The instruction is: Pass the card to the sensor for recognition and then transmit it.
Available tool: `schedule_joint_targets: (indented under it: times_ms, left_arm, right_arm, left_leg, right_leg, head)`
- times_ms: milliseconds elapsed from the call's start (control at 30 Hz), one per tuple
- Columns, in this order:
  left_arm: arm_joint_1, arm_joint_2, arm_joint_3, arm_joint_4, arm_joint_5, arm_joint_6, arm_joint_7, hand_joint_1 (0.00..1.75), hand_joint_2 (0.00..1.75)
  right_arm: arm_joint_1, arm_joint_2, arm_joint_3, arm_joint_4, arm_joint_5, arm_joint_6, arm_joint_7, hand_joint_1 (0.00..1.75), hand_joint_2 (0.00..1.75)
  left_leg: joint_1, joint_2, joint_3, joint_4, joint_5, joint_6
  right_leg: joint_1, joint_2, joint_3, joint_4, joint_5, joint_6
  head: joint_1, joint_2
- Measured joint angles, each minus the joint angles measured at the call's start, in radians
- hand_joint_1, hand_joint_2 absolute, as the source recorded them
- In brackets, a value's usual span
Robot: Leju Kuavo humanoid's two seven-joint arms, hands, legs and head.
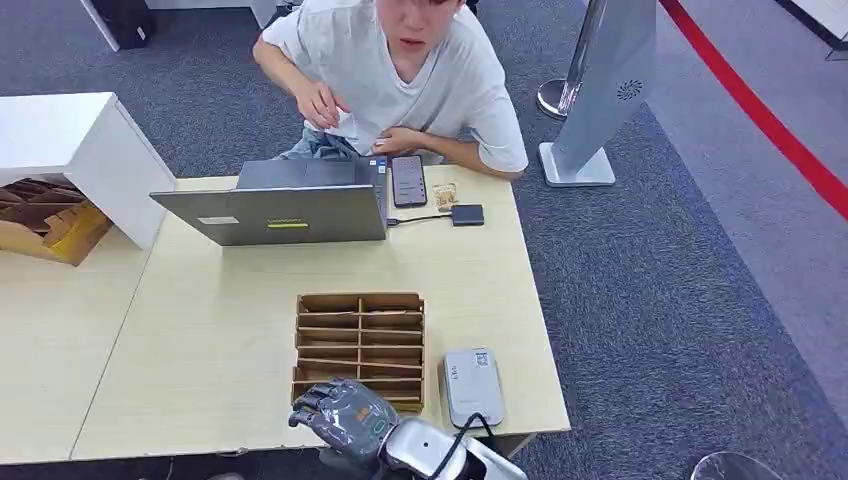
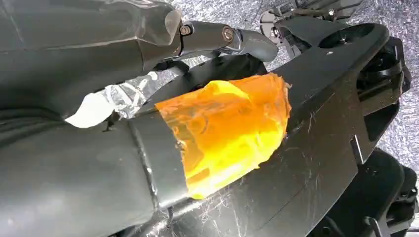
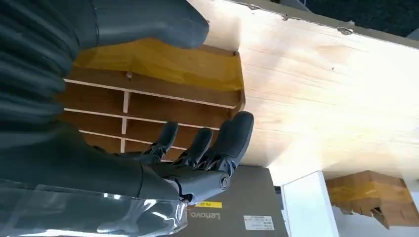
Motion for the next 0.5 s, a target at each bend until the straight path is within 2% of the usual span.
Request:
schedule_joint_targets:
  times_ms: [133,167,200,233,267,300,333,367,433,467,500]
  left_arm:
    - [0.004,0.002,0.000,0.000,0.011,-0.003,-0.003,0.00,0.00]
    - [0.004,0.003,0.000,0.000,-0.002,0.012,-0.005,0.00,0.00]
    - [0.001,-0.006,-0.015,0.000,-0.063,0.067,0.004,0.00,0.00]
    - [-0.010,-0.024,-0.049,0.000,-0.161,0.151,0.031,0.00,0.00]
    - [-0.030,-0.054,-0.102,-0.002,-0.318,0.287,0.083,0.00,0.00]
    - [-0.047,-0.090,-0.152,-0.012,-0.529,0.438,0.128,0.00,0.00]
    - [-0.066,-0.106,-0.187,-0.024,-0.726,0.531,0.148,0.00,0.00]
    - [-0.083,-0.120,-0.215,-0.032,-0.905,0.587,0.158,0.00,0.00]
    - [-0.112,-0.133,-0.253,-0.039,-1.101,0.583,0.167,0.00,0.00]
    - [-0.119,-0.139,-0.271,-0.041,-1.134,0.579,0.167,0.00,0.00]
    - [-0.122,-0.145,-0.286,-0.043,-1.094,0.578,0.166,0.00,0.00]
  right_arm:
    - [-0.003,0.000,0.002,0.000,-0.005,-0.003,0.002,0.63,1.75]
    - [-0.003,0.000,0.002,0.000,-0.002,-0.009,0.012,0.63,1.75]
    - [-0.002,0.001,-0.002,-0.001,0.022,-0.024,0.054,0.63,1.75]
    - [0.006,0.006,-0.015,-0.009,0.048,-0.024,0.136,0.63,1.75]
    - [0.014,0.012,-0.039,-0.026,0.075,-0.005,0.214,0.63,1.75]
    - [0.016,0.018,-0.068,-0.045,0.097,0.020,0.249,0.61,1.75]
    - [0.016,0.020,-0.090,-0.059,0.110,0.036,0.250,0.63,1.75]
    - [0.019,0.024,-0.107,-0.071,0.119,0.046,0.250,0.63,1.75]
    - [0.031,0.031,-0.132,-0.087,0.133,0.046,0.249,0.59,1.75]
    - [0.039,0.034,-0.145,-0.095,0.142,0.044,0.249,0.61,1.75]
    - [0.048,0.036,-0.159,-0.105,0.150,0.040,0.249,0.61,1.75]
  left_leg:
    - [0.000,0.000,0.000,0.000,0.000,0.000]
    - [0.000,0.000,0.001,0.000,0.000,0.000]
    - [0.000,0.000,0.001,0.001,0.000,0.000]
    - [-0.001,-0.001,0.001,0.001,0.000,0.000]
    - [-0.001,-0.002,0.000,0.001,0.001,0.001]
    - [-0.001,-0.002,-0.002,0.002,0.002,0.001]
    - [-0.001,-0.002,-0.003,0.002,0.002,0.001]
    - [-0.001,-0.002,-0.003,0.001,0.002,0.001]
    - [-0.001,0.000,-0.002,0.002,0.002,0.001]
    - [-0.001,0.000,-0.001,0.002,0.002,0.001]
    - [-0.001,0.001,-0.001,0.002,0.002,0.001]
  right_leg:
    - [0.000,0.000,0.000,0.000,0.000,0.000]
    - [0.000,0.000,-0.001,0.000,0.000,0.000]
    - [0.000,0.000,-0.001,0.000,0.000,0.000]
    - [-0.001,0.000,-0.002,0.000,0.000,0.000]
    - [-0.001,-0.002,-0.002,0.000,0.000,0.000]
    - [-0.001,-0.002,-0.002,0.000,0.002,0.001]
    - [-0.001,-0.002,-0.002,0.000,0.003,0.002]
    - [-0.001,-0.002,-0.002,0.000,0.003,0.002]
    - [-0.001,0.000,-0.002,0.000,0.003,0.001]
    - [-0.001,0.000,-0.002,0.000,0.004,0.001]
    - [-0.001,0.001,-0.002,0.000,0.004,0.001]
  head:
    - [0.000,0.000]
    - [0.000,0.000]
    - [0.000,0.000]
    - [-0.001,0.000]
    - [0.000,0.000]
    - [0.000,0.000]
    - [0.000,0.000]
    - [0.000,0.000]
    - [0.000,0.000]
    - [0.000,0.000]
    - [0.000,0.000]
